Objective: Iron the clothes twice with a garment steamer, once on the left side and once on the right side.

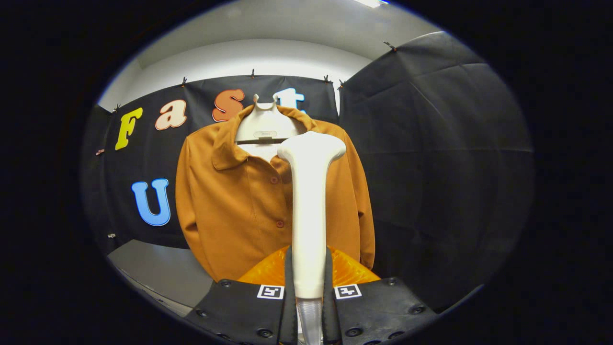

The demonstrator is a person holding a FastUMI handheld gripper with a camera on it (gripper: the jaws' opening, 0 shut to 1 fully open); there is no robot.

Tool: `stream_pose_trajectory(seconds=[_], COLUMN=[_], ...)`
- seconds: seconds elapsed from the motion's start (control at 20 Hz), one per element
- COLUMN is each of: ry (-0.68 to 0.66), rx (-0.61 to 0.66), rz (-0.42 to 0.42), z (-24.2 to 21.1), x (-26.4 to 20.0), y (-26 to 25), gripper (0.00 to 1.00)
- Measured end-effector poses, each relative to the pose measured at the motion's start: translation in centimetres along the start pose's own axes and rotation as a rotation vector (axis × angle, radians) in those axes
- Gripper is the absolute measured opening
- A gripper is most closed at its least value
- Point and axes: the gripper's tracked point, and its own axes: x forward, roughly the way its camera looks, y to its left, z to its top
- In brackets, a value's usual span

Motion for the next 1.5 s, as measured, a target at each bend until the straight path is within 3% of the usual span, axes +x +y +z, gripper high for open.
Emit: stream_pose_trajectory(seconds=[0.65, 1.5], ry=[0.213, 0.508], rx=[0.026, 0.01], rz=[0.004, -0.108], z=[-10.7, -25.8], x=[0.8, -6.1], y=[-1.7, -3.9], gripper=[0.24, 0.24])
